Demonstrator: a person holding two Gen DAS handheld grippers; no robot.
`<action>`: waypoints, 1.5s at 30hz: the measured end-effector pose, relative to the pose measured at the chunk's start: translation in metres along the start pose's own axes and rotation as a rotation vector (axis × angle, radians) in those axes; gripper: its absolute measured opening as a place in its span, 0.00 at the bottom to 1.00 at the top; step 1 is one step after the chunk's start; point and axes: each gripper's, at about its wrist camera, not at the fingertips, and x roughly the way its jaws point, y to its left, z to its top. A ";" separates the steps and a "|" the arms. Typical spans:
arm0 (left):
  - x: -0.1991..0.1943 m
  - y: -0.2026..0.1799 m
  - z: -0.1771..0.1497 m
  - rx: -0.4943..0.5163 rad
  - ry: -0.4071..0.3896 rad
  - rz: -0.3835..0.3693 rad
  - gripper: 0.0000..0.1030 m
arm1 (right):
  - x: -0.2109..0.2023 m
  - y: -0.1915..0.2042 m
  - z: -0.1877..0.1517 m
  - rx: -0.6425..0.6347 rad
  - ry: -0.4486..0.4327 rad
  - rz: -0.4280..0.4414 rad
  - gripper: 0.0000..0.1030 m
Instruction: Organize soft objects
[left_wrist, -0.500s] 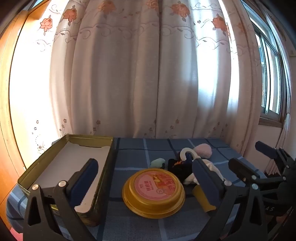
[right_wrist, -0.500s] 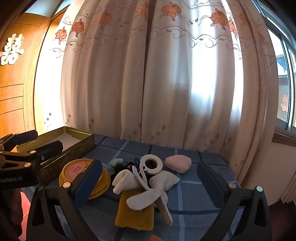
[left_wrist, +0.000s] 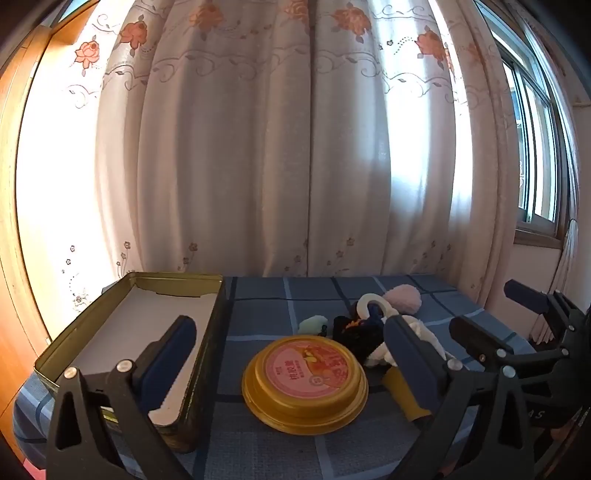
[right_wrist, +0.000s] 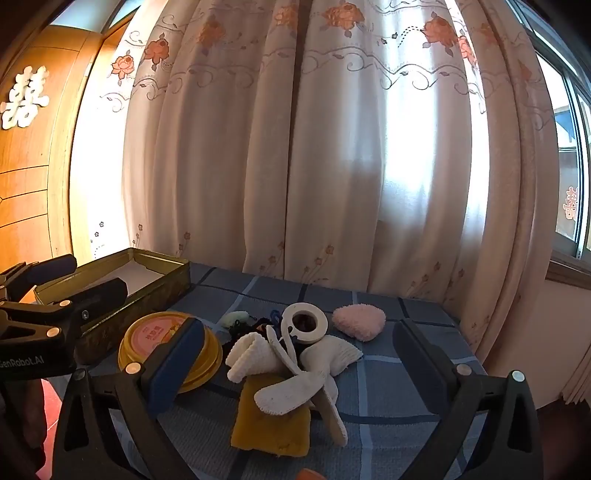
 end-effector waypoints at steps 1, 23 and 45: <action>0.000 0.000 0.000 0.001 0.001 0.002 1.00 | -0.003 -0.002 -0.001 0.003 -0.001 0.001 1.00; -0.001 0.001 0.003 -0.005 0.008 0.010 1.00 | -0.001 -0.002 -0.005 0.006 0.009 0.007 1.00; 0.001 0.004 0.001 -0.002 0.012 0.010 1.00 | 0.002 -0.002 -0.007 0.017 0.025 0.013 1.00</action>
